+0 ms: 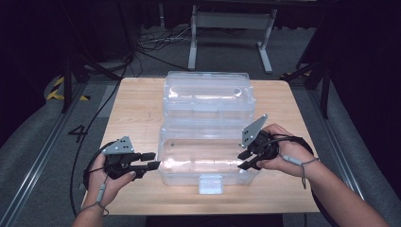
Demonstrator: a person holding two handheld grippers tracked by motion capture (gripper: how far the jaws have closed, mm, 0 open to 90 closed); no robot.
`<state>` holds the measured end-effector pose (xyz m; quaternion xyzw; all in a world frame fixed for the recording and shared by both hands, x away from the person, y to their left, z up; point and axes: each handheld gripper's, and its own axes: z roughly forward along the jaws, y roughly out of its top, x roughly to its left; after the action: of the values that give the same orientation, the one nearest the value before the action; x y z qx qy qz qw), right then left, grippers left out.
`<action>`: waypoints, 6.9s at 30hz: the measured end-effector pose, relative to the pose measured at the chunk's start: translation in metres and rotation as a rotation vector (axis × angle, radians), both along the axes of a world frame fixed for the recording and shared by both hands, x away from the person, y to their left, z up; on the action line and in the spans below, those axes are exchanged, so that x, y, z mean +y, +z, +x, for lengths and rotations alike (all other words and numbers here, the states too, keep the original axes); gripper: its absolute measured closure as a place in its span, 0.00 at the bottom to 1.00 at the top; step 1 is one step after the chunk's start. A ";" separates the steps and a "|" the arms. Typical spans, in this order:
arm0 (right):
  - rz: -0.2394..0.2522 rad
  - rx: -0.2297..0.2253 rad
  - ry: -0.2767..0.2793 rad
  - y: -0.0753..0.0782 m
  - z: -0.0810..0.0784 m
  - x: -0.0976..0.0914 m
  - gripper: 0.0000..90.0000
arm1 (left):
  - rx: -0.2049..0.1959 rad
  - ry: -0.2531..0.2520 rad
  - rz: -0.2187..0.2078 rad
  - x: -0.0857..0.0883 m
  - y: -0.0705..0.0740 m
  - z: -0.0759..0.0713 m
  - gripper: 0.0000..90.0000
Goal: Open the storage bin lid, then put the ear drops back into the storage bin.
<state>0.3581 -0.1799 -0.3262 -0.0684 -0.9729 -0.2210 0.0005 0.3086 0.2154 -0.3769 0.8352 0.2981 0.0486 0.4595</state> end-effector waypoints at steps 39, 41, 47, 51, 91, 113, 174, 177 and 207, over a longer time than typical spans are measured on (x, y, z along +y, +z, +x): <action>-0.131 0.005 0.048 -0.067 -0.011 0.017 0.91 | -0.031 -0.104 0.051 -0.037 0.059 0.055 0.66; -0.123 0.003 0.041 -0.067 -0.011 0.016 0.91 | -0.037 -0.109 0.056 -0.039 0.065 0.059 0.66; -0.114 -0.007 0.036 -0.067 -0.012 0.015 0.91 | -0.040 -0.122 0.070 -0.047 0.075 0.074 0.65; -0.113 -0.007 0.032 -0.067 -0.013 0.015 0.91 | -0.035 -0.119 0.080 -0.051 0.076 0.082 0.65; -0.065 -0.017 0.019 -0.069 -0.014 0.010 0.91 | -0.029 -0.148 0.212 -0.111 0.093 0.162 0.62; -0.062 -0.015 0.012 -0.069 -0.014 0.009 0.91 | 0.001 -0.181 0.300 -0.128 0.081 0.172 0.84; -0.055 -0.007 -0.015 -0.070 -0.015 0.009 0.91 | -0.067 -0.294 0.297 -0.122 0.090 0.111 0.94; -0.054 -0.006 -0.016 -0.070 -0.015 0.009 0.91 | -0.070 -0.302 0.294 -0.122 0.089 0.108 0.94; -0.048 -0.024 -0.028 -0.070 -0.017 0.008 0.90 | -0.068 -0.353 0.293 -0.120 0.081 0.081 0.95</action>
<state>0.3407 -0.1719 -0.3967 -0.0794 -0.9768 -0.1982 -0.0158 0.3893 0.0950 -0.2962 0.9300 0.1213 0.0383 0.3447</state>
